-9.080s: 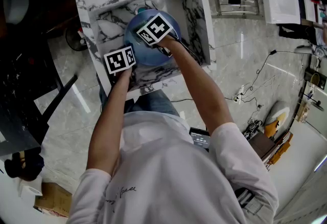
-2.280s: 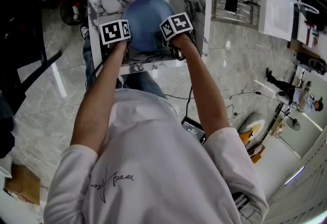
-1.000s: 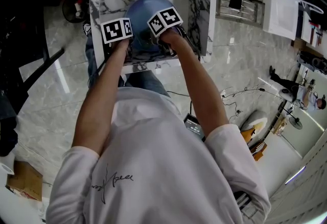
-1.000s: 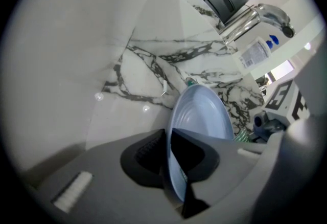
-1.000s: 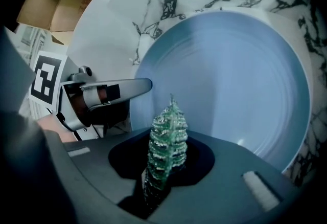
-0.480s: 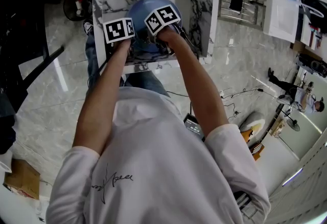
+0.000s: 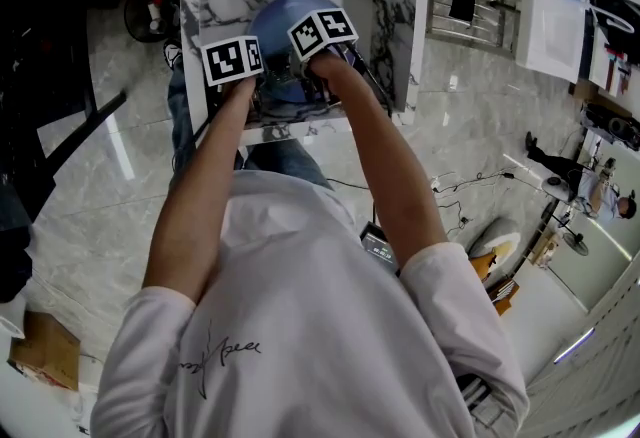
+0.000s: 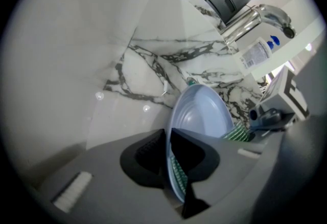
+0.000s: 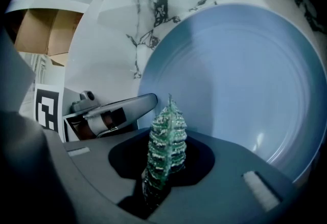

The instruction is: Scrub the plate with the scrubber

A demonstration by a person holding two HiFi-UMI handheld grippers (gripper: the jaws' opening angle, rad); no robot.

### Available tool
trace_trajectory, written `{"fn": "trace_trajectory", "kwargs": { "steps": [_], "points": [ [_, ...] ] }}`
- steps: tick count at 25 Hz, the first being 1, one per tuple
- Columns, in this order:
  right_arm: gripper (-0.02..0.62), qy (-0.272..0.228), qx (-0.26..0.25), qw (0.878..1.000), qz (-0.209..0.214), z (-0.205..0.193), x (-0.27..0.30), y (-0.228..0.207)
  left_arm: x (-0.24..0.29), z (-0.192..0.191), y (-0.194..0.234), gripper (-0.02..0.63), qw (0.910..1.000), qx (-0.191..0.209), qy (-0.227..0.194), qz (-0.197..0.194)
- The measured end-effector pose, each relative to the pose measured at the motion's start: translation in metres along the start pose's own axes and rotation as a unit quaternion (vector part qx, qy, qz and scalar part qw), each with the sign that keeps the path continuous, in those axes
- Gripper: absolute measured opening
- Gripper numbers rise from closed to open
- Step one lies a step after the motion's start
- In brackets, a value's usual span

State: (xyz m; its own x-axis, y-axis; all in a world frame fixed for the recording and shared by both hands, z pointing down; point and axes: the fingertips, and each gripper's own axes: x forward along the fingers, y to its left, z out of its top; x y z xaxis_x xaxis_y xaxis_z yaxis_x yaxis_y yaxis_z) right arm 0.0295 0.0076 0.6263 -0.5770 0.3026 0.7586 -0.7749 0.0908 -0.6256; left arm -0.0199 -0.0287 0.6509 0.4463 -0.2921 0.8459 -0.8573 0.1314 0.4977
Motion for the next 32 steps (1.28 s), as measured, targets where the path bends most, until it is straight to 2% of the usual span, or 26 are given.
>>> {"fn": "trace_trajectory", "kwargs": {
  "steps": [7, 12, 21, 32],
  "points": [
    [0.067, -0.025, 0.015, 0.999, 0.013, 0.0, -0.021, -0.015, 0.0, -0.001, 0.001, 0.094, 1.0, -0.003, 0.004, -0.002],
    [0.067, -0.086, 0.016, 0.996, 0.032, 0.018, -0.041, -0.015, 0.0, -0.001, 0.0, 0.094, 1.0, -0.002, 0.005, -0.002],
    [0.067, -0.172, 0.013, 0.985, 0.012, 0.051, -0.058, -0.018, -0.001, -0.002, -0.001, 0.094, 1.0, -0.004, 0.006, -0.003],
    [0.067, -0.216, 0.006, 0.976, 0.024, 0.078, -0.052, -0.007, -0.001, 0.0, -0.002, 0.094, 1.0, -0.004, 0.007, -0.004]
  ]
}}
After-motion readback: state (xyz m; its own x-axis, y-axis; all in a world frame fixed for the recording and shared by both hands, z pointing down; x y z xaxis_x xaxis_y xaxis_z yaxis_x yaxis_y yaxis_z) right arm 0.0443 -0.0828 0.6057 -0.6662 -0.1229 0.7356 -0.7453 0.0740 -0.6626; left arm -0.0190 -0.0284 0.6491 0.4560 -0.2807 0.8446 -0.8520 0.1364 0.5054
